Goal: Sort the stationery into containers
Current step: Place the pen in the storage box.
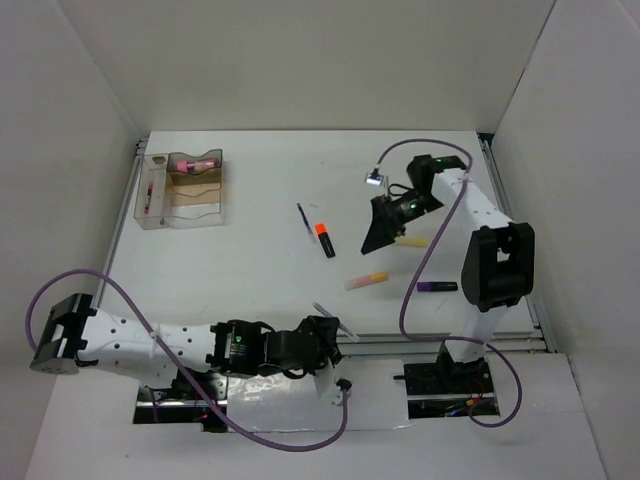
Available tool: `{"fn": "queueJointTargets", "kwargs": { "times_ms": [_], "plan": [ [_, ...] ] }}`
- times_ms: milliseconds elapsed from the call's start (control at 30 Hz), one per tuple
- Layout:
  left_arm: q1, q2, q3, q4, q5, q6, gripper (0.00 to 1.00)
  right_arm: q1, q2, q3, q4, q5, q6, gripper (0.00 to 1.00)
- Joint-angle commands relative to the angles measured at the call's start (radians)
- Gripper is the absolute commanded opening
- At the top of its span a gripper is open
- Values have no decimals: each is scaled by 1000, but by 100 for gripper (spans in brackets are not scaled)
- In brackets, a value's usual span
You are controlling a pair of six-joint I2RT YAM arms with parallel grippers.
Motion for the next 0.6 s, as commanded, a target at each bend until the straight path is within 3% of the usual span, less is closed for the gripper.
{"fn": "queueJointTargets", "kwargs": {
  "times_ms": [0, 67, 200, 300, 333, 367, 400, 433, 567],
  "plan": [
    [13, -44, 77, -25, -46, -172, 0, -127, -20, 65, -113, 61, 20, 100],
    [97, -43, 109, -56, -29, -308, 0, -184, -32, 60, -87, 98, 37, 100],
    [306, 59, 323, -226, 34, -537, 0, -306, -92, 22, -35, 150, 81, 100],
    [583, 145, 479, -315, 185, -677, 0, -376, -150, -41, 60, 187, 152, 100],
    [742, 178, 526, -338, 224, -708, 0, -396, -165, -56, 100, 196, 167, 100],
    [825, 210, 573, -385, 259, -766, 0, -404, -178, -82, 115, 205, 178, 100],
    [907, 285, 682, -410, 343, -791, 0, -409, -204, -92, 126, 214, 186, 100],
    [1068, 326, 740, -436, 376, -817, 0, -416, -216, -99, 146, 218, 198, 100],
    [1421, 570, 1064, -565, 566, -927, 0, -413, -251, -141, 174, 227, 224, 100]
  ]
}}
